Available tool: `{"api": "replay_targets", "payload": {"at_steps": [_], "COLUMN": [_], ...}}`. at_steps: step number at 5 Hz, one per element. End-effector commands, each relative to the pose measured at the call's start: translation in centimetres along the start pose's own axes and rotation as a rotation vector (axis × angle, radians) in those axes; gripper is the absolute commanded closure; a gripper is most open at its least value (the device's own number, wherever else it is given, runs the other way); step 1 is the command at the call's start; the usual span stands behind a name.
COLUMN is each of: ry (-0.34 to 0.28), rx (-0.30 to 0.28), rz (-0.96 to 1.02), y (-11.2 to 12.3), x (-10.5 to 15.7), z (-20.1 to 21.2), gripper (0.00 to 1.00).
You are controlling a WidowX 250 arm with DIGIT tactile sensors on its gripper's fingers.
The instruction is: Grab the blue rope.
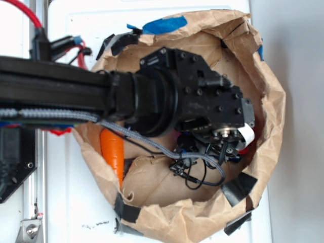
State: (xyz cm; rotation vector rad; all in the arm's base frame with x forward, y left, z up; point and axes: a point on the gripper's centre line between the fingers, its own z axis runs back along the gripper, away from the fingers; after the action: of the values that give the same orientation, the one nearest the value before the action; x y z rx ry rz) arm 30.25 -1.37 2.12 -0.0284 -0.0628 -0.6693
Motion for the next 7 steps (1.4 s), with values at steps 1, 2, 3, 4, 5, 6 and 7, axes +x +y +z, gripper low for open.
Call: {"api": "replay_targets", "payload": {"at_steps": [1, 2, 3, 4, 5, 6, 7], "ry": [-0.011, -0.021, -0.021, -0.017, -0.076, -0.037, -0.031], "rx": [0.013, 0.010, 0.000, -0.046, -0.099, -0.027, 0.020], "rz": [0.018, 0.027, 0.038, 0.135, 0.268, 0.385, 0.534], "y": [-0.4, 0.0, 0.0, -1.8, -2.0, -2.5, -2.8], "x": [-0.3, -0.6, -1.0, -1.5, -2.1, -2.2, -1.9], "z": [0.3, 0.7, 1.3, 4.8, 8.7, 10.4, 12.2], "gripper": [1.00, 1.00, 1.00, 1.00, 1.00, 1.00, 1.00]}}
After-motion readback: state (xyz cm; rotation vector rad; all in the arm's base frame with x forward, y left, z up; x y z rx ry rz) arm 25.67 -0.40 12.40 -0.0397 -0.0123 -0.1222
